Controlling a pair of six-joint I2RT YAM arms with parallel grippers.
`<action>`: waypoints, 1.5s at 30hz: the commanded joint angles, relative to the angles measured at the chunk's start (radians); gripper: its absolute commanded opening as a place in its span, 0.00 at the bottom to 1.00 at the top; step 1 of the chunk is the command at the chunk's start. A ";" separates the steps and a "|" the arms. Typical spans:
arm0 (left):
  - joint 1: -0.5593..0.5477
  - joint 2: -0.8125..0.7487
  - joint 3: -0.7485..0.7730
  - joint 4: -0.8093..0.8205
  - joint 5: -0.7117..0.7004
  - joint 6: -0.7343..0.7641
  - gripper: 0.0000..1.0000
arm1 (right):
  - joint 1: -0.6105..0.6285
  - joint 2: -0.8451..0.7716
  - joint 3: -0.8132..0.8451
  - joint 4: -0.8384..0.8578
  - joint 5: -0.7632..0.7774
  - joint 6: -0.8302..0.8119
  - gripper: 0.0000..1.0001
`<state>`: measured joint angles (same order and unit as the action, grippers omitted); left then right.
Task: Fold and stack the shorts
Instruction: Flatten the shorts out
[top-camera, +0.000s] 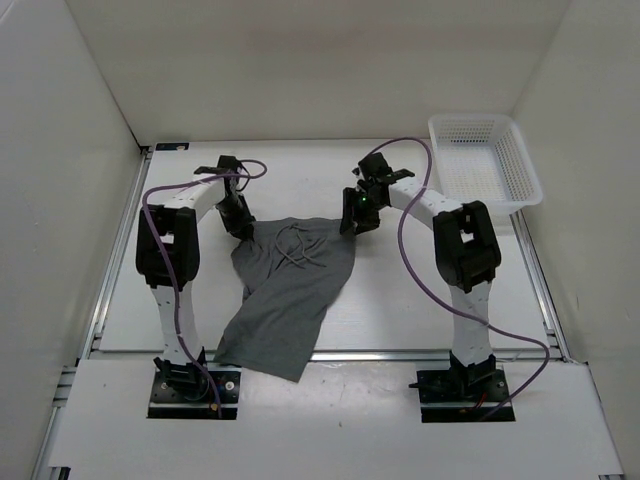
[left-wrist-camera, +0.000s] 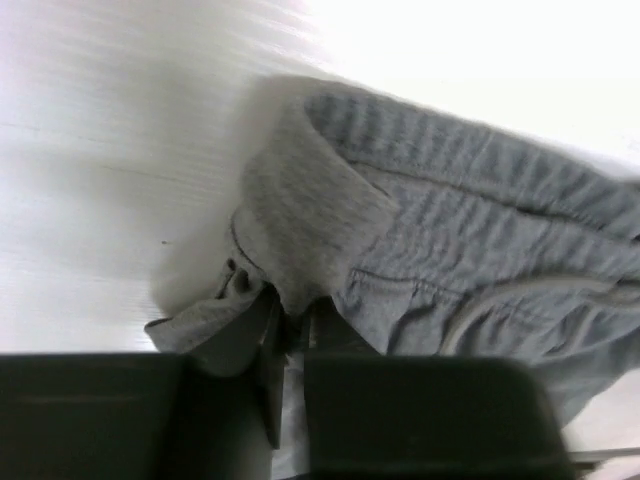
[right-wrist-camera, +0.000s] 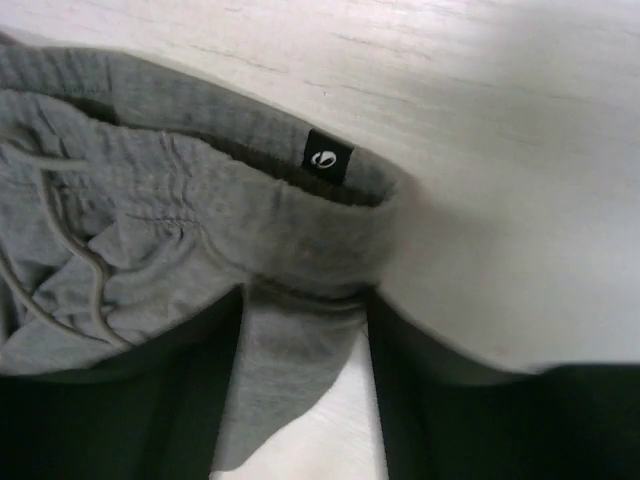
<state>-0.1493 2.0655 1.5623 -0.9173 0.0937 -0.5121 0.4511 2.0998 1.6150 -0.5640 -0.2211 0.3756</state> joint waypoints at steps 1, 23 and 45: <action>-0.009 -0.033 0.047 -0.008 0.038 0.018 0.10 | 0.007 0.038 0.075 0.010 -0.084 -0.004 0.46; -0.053 -0.496 0.841 -0.371 -0.141 0.011 0.10 | 0.231 -0.898 -0.262 -0.123 0.147 0.039 0.00; -0.167 0.018 1.057 -0.073 -0.049 0.007 1.00 | -0.149 -0.496 -0.196 -0.103 0.370 0.117 0.00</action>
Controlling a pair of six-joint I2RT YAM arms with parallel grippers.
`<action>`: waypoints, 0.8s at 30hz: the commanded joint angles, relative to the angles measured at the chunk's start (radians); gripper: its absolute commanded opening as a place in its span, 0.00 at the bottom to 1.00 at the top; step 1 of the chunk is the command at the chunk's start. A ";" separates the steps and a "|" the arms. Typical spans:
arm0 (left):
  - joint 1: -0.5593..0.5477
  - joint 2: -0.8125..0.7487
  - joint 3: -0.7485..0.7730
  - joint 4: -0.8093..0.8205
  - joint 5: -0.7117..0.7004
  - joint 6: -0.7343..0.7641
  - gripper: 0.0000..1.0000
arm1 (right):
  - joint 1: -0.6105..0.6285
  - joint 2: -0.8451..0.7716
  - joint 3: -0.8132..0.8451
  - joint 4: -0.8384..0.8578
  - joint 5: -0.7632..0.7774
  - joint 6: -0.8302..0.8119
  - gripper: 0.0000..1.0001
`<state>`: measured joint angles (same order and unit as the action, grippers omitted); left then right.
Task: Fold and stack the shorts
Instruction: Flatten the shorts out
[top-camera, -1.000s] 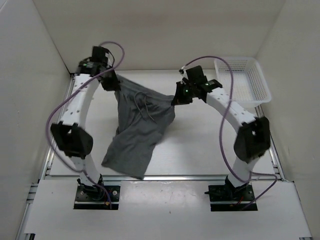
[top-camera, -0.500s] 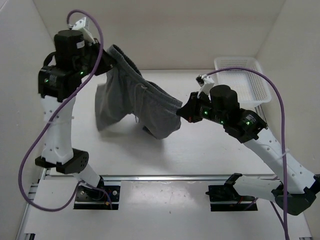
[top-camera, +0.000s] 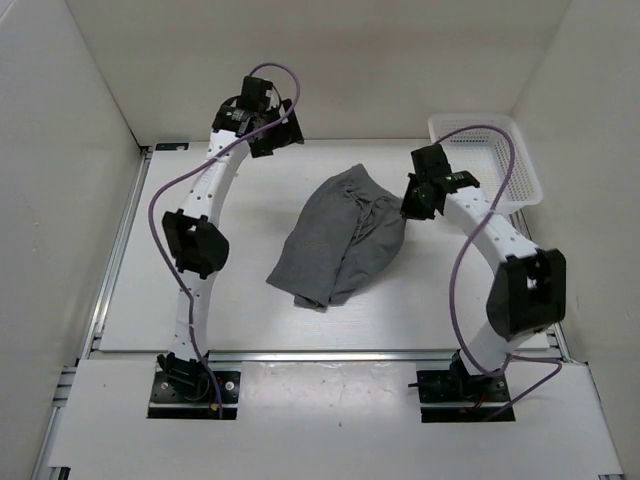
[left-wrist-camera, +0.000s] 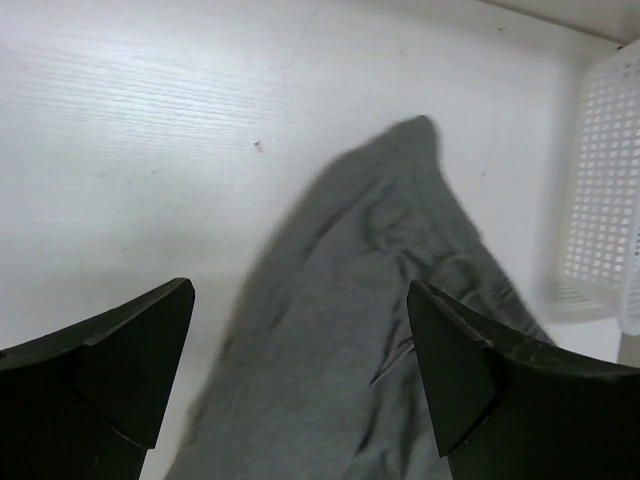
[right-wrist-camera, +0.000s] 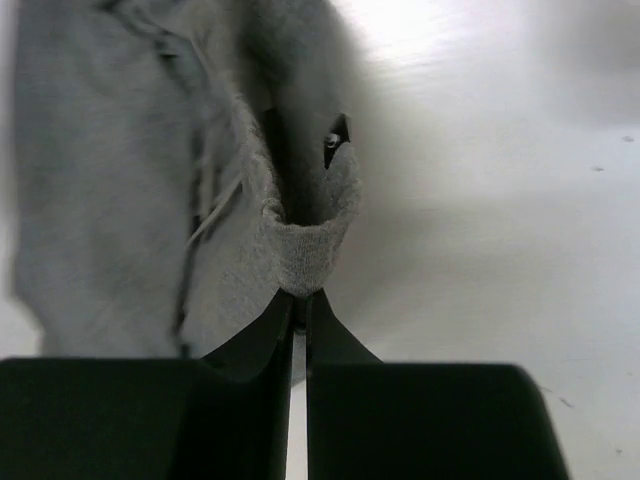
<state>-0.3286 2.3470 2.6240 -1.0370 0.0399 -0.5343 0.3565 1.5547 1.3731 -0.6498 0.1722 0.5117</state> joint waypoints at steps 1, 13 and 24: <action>0.013 -0.302 -0.089 0.032 0.005 0.055 1.00 | -0.065 0.100 0.046 -0.017 -0.023 -0.019 0.00; -0.082 -0.650 -1.169 0.072 -0.038 -0.075 0.88 | -0.076 0.070 -0.043 0.003 -0.091 -0.039 0.00; -0.092 -0.470 -1.354 0.202 0.014 -0.131 0.70 | -0.076 -0.013 -0.140 0.003 -0.132 -0.058 0.00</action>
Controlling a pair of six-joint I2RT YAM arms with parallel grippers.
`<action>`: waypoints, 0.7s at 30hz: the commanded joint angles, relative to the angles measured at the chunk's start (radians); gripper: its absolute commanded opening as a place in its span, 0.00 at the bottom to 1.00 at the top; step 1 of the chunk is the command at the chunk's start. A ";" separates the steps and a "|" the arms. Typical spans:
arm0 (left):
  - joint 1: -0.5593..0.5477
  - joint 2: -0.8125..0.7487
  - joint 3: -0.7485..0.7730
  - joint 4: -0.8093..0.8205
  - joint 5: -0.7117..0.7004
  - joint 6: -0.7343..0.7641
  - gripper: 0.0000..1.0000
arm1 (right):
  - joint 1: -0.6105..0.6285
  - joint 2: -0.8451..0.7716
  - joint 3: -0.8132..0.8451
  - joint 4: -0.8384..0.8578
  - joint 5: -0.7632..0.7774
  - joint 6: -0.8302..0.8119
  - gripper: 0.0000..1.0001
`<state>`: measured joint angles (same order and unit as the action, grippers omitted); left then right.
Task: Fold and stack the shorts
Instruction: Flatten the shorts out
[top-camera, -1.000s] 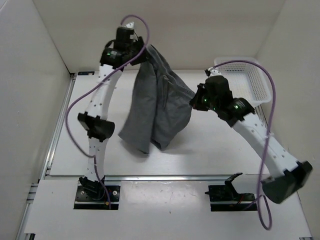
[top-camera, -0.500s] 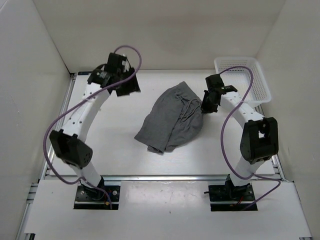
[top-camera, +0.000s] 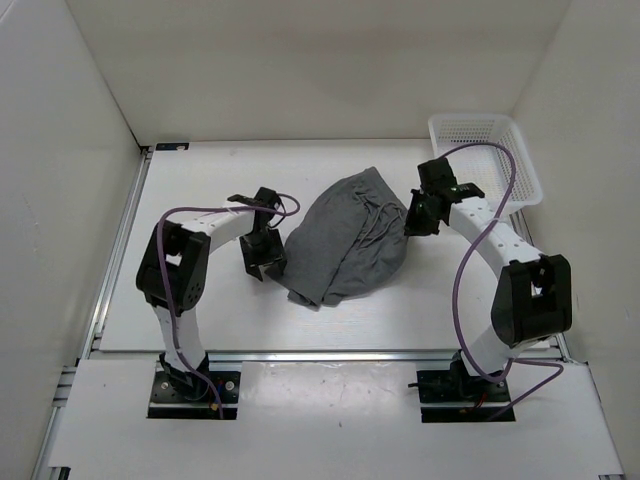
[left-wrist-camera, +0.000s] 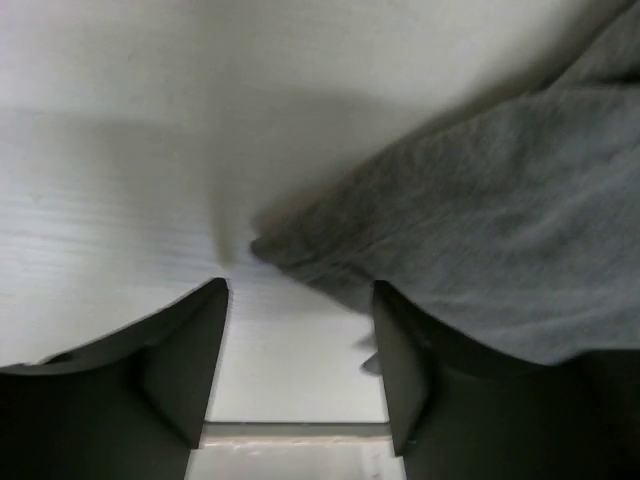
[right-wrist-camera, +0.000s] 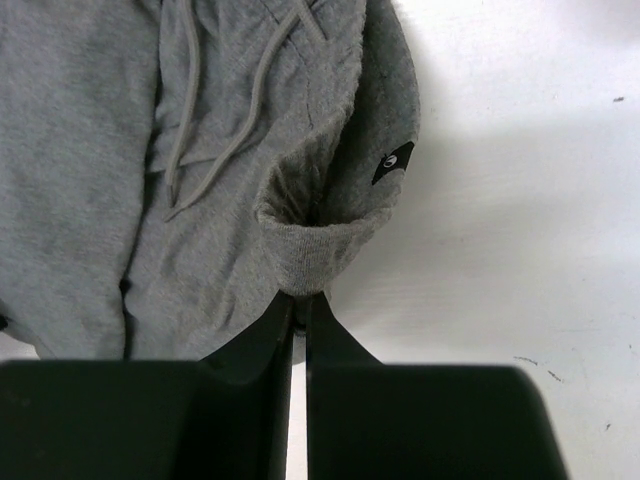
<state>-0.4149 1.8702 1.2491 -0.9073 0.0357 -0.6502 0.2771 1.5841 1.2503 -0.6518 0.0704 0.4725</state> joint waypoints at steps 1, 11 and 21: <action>-0.005 0.026 0.021 0.073 0.027 -0.016 0.64 | 0.004 -0.042 -0.017 0.004 -0.030 -0.018 0.00; 0.096 -0.078 0.174 -0.073 -0.161 0.005 0.10 | 0.013 -0.139 -0.057 -0.005 -0.070 -0.044 0.00; 0.229 0.042 0.898 -0.250 -0.080 0.125 0.10 | 0.013 -0.306 -0.078 -0.080 -0.165 -0.129 0.00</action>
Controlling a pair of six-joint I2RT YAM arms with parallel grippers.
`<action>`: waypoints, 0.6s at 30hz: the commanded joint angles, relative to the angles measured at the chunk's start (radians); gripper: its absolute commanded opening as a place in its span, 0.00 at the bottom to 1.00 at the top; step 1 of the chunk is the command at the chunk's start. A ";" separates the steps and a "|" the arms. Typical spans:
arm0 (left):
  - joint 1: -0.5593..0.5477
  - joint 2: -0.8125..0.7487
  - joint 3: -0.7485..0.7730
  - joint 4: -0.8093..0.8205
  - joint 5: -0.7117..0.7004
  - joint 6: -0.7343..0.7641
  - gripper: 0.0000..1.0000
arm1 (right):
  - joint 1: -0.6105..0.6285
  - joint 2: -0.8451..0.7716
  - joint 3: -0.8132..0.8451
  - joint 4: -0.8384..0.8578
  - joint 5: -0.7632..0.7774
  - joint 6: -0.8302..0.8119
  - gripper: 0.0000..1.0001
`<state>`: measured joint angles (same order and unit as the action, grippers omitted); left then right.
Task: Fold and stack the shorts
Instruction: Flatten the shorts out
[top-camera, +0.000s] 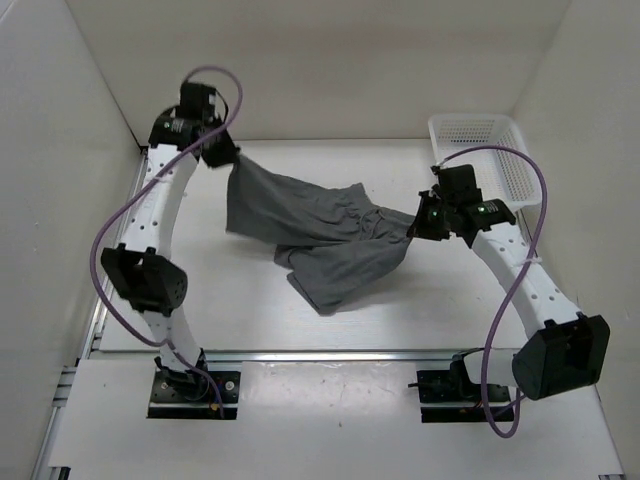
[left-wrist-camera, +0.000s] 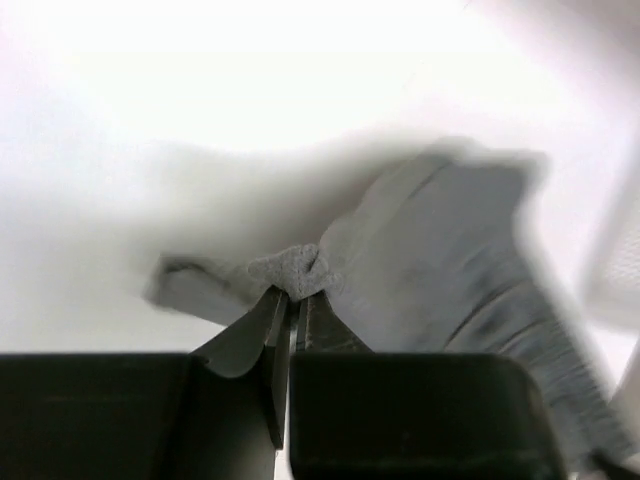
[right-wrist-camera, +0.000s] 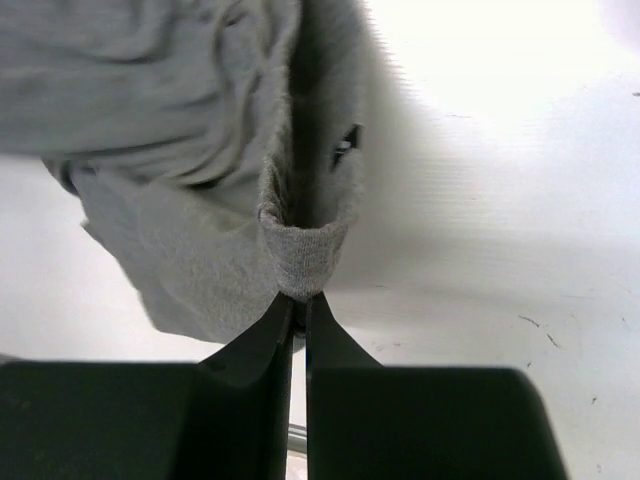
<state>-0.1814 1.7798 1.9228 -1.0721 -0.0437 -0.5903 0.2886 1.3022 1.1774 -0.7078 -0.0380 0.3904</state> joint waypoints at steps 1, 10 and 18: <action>-0.004 0.208 0.323 -0.113 -0.001 0.075 0.10 | 0.013 -0.024 -0.015 -0.024 -0.057 -0.047 0.00; 0.051 0.488 0.496 -0.154 0.108 0.067 0.89 | 0.130 0.071 -0.074 0.034 -0.039 0.015 0.00; -0.030 -0.020 -0.138 -0.049 0.014 0.060 0.80 | 0.130 0.118 -0.084 0.065 -0.030 0.033 0.00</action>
<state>-0.1513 2.0892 1.9144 -1.1629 -0.0181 -0.5259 0.4191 1.4151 1.0897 -0.6849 -0.0719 0.4129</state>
